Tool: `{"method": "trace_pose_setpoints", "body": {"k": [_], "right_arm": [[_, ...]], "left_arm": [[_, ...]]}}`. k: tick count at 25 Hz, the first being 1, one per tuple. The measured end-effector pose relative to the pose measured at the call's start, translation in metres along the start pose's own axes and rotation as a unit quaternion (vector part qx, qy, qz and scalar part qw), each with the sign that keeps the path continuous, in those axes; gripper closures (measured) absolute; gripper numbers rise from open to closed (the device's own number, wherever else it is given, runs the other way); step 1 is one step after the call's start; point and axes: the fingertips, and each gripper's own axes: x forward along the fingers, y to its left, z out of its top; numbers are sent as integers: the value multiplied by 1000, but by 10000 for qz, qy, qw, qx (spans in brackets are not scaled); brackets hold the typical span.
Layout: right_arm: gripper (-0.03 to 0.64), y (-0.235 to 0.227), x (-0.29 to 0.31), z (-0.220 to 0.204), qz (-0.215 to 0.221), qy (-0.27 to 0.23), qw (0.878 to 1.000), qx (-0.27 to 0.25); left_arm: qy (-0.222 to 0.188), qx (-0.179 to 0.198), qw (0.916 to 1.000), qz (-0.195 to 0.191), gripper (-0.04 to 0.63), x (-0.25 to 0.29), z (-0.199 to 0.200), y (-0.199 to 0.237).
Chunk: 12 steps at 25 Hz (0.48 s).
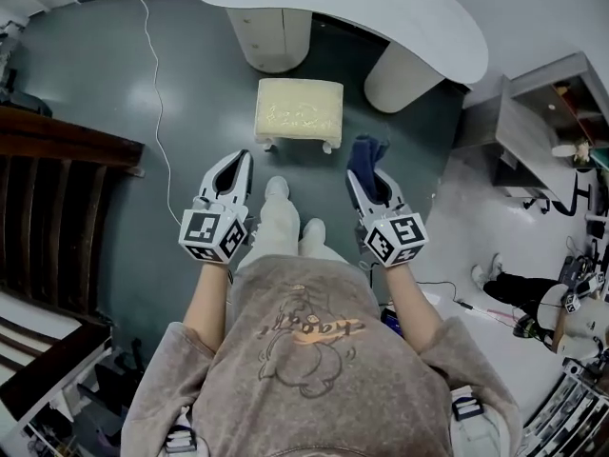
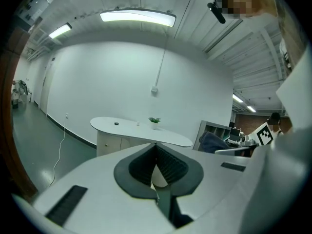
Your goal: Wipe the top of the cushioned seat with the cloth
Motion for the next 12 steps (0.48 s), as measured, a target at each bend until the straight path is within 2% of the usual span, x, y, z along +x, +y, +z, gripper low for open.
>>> {"method": "trace_pose_setpoints", "body": {"k": [12], "right_arm": [[499,-21,98,19,-494,-1,9985,222]], "left_arm": [[294,-15,9974,-650,586,90,20,72]]}}
